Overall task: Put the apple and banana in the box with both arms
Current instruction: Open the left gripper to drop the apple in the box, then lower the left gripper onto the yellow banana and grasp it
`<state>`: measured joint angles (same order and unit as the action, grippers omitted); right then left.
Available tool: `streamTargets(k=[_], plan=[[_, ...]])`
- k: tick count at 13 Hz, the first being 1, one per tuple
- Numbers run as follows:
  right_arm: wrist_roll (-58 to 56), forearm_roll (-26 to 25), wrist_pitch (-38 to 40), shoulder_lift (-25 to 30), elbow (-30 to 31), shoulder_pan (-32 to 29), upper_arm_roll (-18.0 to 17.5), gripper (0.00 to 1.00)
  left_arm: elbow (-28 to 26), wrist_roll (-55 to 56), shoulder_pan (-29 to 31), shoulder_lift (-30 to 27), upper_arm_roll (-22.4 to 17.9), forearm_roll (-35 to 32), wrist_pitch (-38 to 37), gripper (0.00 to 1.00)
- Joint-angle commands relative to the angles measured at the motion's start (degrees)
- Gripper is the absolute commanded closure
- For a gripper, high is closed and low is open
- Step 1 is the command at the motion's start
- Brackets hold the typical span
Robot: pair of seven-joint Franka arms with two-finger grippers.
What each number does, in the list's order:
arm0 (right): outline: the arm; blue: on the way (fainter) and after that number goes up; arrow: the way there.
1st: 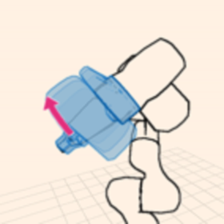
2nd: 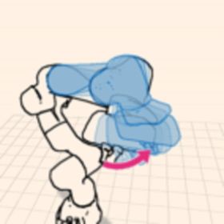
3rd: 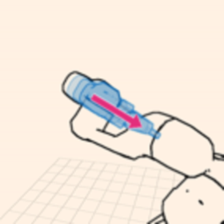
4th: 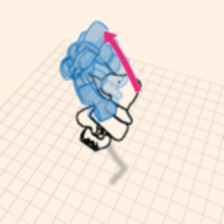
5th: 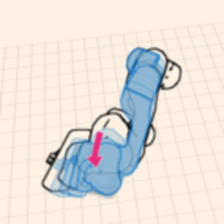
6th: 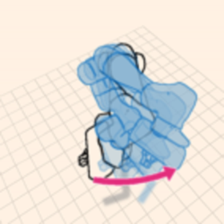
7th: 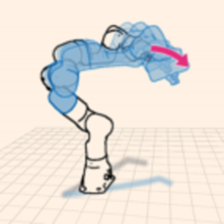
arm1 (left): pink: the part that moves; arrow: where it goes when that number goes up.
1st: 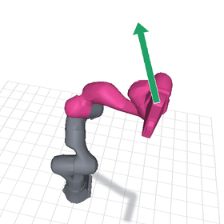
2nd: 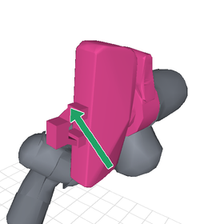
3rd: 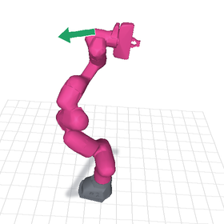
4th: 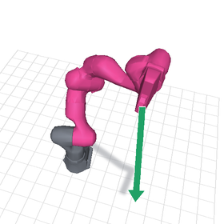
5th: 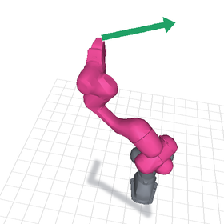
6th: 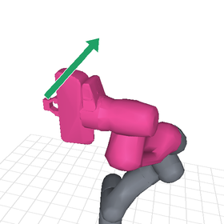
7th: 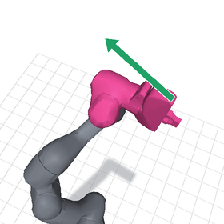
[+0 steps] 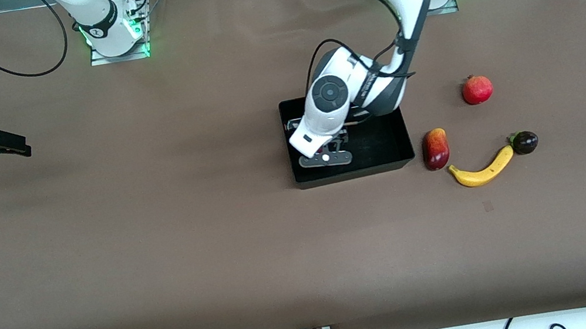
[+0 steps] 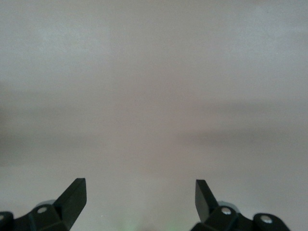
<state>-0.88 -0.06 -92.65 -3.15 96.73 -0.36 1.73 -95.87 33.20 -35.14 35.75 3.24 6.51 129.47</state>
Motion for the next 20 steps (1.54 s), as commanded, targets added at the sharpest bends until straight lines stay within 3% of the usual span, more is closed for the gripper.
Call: streamTargets(k=[1,3,7,10,15,20], plan=[[-0.3,1.0,1.1,0.1,-0.7,0.4,0.6,0.00,-1.9,-9.1,7.6,-7.5,0.3,0.1,-8.8,0.00],[-0.3,1.0,1.1,0.1,-0.7,0.4,0.6,0.00,-4.5,-23.1,15.4,-10.9,0.7,0.2,-9.7,0.00],[-0.3,1.0,1.0,0.1,-0.7,0.3,0.6,0.00,-6.9,-54.0,26.9,-11.0,0.5,0.1,-8.8,0.00],[-0.3,1.0,1.1,0.1,-0.7,0.3,0.6,0.00,-9.1,-73.8,31.4,-8.5,-0.6,-5.8,0.6,0.00],[-0.3,1.0,1.1,0.1,-0.6,0.3,0.6,0.00,-9.1,-89.8,31.8,-3.3,-5.4,-7.0,10.2,0.00],[-0.3,1.0,1.1,0.0,-0.6,0.3,0.6,0.00,-9.2,-89.4,32.2,-0.4,-5.7,-6.5,10.6,0.00]])
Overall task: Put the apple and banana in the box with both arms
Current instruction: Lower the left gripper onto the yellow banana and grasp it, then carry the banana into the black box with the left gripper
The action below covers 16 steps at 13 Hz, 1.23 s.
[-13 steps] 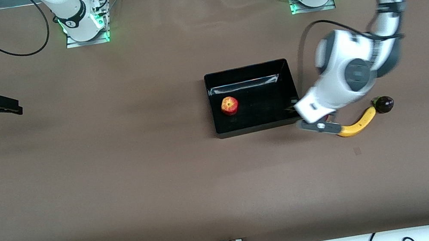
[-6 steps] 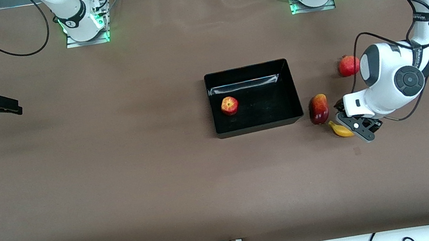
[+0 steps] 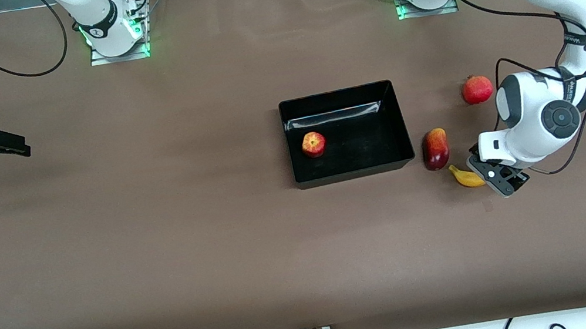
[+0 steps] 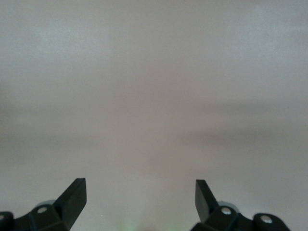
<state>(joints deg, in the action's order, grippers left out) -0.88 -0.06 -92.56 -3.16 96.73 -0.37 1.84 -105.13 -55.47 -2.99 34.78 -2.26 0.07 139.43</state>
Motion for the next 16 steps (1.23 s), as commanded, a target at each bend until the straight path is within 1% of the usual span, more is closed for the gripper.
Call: streamTargets(k=[1,2,4,6,7,10,12,14,16], plan=[[-0.3,1.1,1.1,0.0,-0.6,0.3,0.5,0.00,-0.1,-0.7,0.1,0.9,-0.2,-0.2,0.7,0.13],[-0.3,1.0,1.1,0.0,-0.6,0.3,0.5,0.00,-0.1,-0.7,0.1,1.2,-0.5,-0.2,0.6,0.44],[-0.3,1.0,1.1,0.0,-0.6,0.3,0.6,0.00,-0.2,-0.5,0.0,1.5,-0.7,-0.2,0.4,1.00],[-0.3,1.0,1.2,0.0,-0.5,0.3,0.6,0.00,0.0,-0.4,0.0,0.6,-0.7,-0.4,-0.2,1.00],[-0.3,1.1,1.2,0.0,-0.5,0.3,0.6,0.00,0.1,-0.6,0.0,-1.0,-0.7,-0.5,-1.3,1.00],[-0.3,1.1,1.2,0.0,-0.5,0.3,0.6,0.00,0.6,1.2,-0.8,-5.1,-0.2,0.0,-10.1,1.00],[-0.3,1.0,1.2,0.0,-0.5,0.3,0.6,0.00,1.0,5.4,-2.0,-8.8,1.2,3.0,-16.1,1.00],[-0.3,1.0,1.2,0.0,-0.5,0.3,0.6,0.00,1.2,12.8,-5.7,-12.2,2.5,4.9,-20.6,1.00],[-0.3,1.1,1.1,0.0,-0.5,0.3,0.6,0.00,0.7,23.9,-11.7,-14.3,2.6,5.0,-22.7,1.00]])
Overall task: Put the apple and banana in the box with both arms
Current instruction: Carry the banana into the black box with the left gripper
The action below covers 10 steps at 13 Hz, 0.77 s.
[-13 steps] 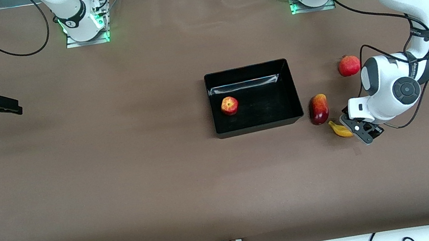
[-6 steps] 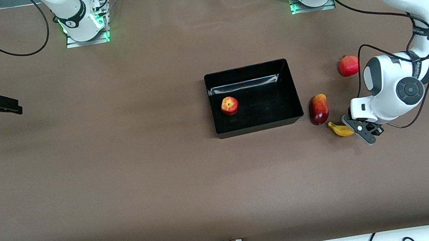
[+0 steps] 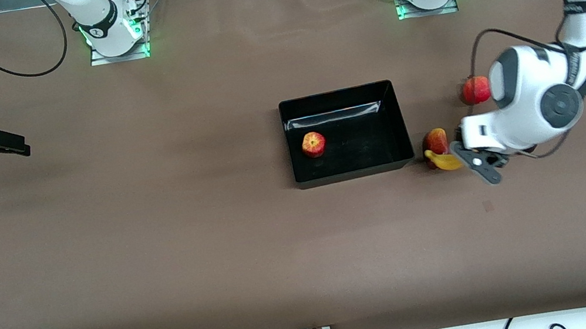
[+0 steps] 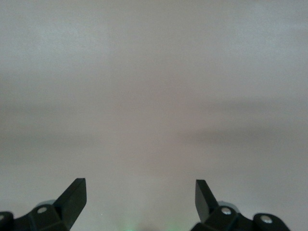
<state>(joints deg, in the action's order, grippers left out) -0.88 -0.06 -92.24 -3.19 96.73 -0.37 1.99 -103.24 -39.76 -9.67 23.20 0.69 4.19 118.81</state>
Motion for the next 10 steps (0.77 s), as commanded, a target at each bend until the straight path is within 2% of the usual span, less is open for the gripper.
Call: streamTargets(k=[1,5,10], plan=[[-0.3,1.0,0.8,0.0,-0.5,0.3,0.4,0.00,-1.3,13.5,-8.1,-3.1,-0.3,1.0,-2.3,1.00],[-0.3,1.0,0.6,0.0,-0.5,0.3,0.5,0.00,-1.5,23.8,-15.4,-1.5,1.2,1.3,-1.0,1.00],[-0.3,1.0,0.8,-0.3,-0.6,0.2,0.5,0.00,-5.5,23.6,-17.1,1.6,1.2,1.1,6.1,1.00]])
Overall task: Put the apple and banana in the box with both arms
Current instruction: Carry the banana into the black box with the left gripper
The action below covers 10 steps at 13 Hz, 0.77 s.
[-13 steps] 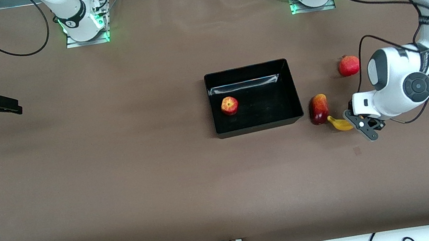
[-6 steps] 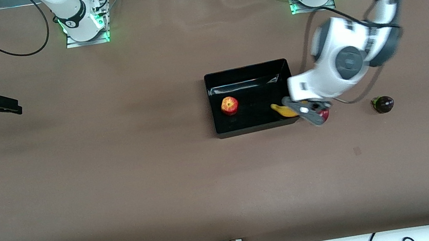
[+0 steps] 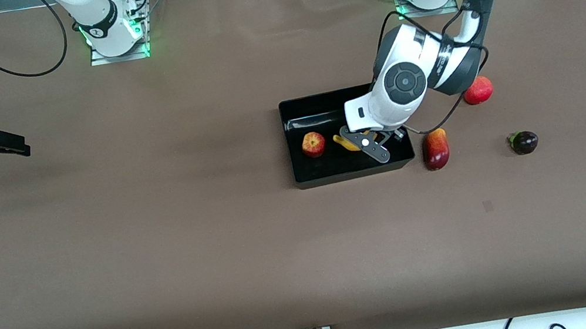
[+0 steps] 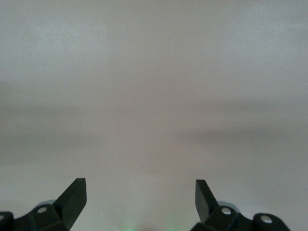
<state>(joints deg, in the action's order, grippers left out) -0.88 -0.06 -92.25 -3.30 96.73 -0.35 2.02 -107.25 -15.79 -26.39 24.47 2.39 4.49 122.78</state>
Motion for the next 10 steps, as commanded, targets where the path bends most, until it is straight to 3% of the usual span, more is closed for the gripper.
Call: streamTargets(k=[1,7,8,9,10], plan=[[-0.4,1.0,0.8,-0.3,-0.8,0.3,0.4,0.00,-1.8,-0.6,-0.4,0.8,-0.5,0.8,2.4,1.00],[-0.4,1.0,0.7,-0.3,-0.8,0.1,0.4,0.00,-1.9,-1.0,-0.5,4.0,-0.5,-0.1,7.3,1.00],[-0.5,0.9,0.7,-0.3,-0.9,0.0,0.4,0.00,-1.9,-0.9,-0.5,4.1,-0.5,-0.1,7.2,0.87],[-0.4,0.9,0.7,-0.3,-0.9,0.0,0.4,0.00,-1.9,-0.2,-0.5,4.1,-0.5,0.0,7.2,0.26],[-0.5,0.9,0.8,-0.4,-0.9,0.0,0.4,0.00,-2.2,-0.6,-0.5,4.0,-0.6,0.0,7.1,0.00]])
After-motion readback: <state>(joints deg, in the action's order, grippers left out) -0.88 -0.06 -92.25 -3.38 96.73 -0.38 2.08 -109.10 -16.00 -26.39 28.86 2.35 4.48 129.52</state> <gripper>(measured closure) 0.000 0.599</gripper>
